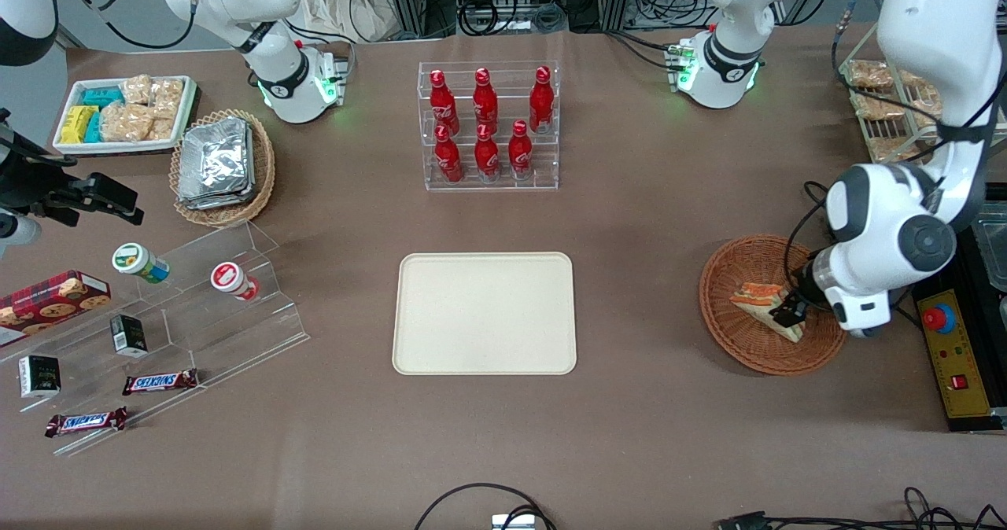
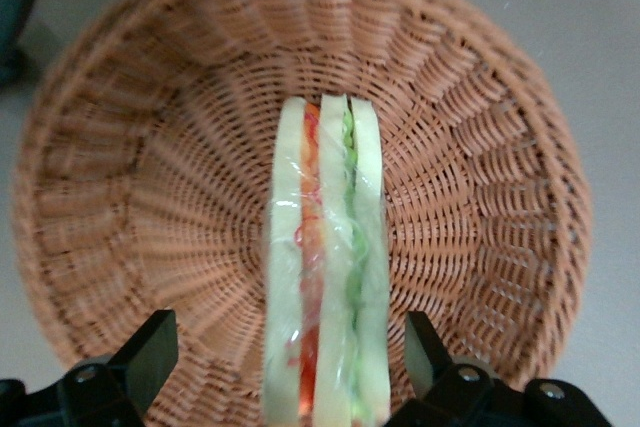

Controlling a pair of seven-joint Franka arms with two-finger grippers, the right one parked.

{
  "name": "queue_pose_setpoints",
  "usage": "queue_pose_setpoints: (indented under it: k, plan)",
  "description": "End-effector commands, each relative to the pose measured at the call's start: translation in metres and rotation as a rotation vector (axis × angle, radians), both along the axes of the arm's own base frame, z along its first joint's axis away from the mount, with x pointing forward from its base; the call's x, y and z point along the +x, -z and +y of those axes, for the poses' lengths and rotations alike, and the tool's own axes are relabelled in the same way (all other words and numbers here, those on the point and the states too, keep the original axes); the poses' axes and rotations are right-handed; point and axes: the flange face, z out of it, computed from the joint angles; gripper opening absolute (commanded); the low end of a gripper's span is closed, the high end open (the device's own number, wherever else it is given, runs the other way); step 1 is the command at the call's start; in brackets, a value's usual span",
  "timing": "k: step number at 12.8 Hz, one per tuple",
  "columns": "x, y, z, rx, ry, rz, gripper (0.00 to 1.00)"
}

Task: Place sandwich from basket to tray
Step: 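Close the left gripper on the wrapped sandwich and lift it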

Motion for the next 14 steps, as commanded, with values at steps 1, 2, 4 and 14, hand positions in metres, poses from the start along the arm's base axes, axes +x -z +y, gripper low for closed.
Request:
queue_pose_setpoints:
  k: [1,2,4,14]
  plan:
    - [0.011,0.012,-0.001,-0.008,-0.052,-0.008,1.0]
    - [0.009,0.015,-0.002,-0.008,-0.055,-0.002,1.0]
    - [0.01,0.012,0.0,-0.008,-0.071,-0.004,0.18]
    - [0.065,-0.123,-0.09,-0.011,0.249,-0.056,0.0]
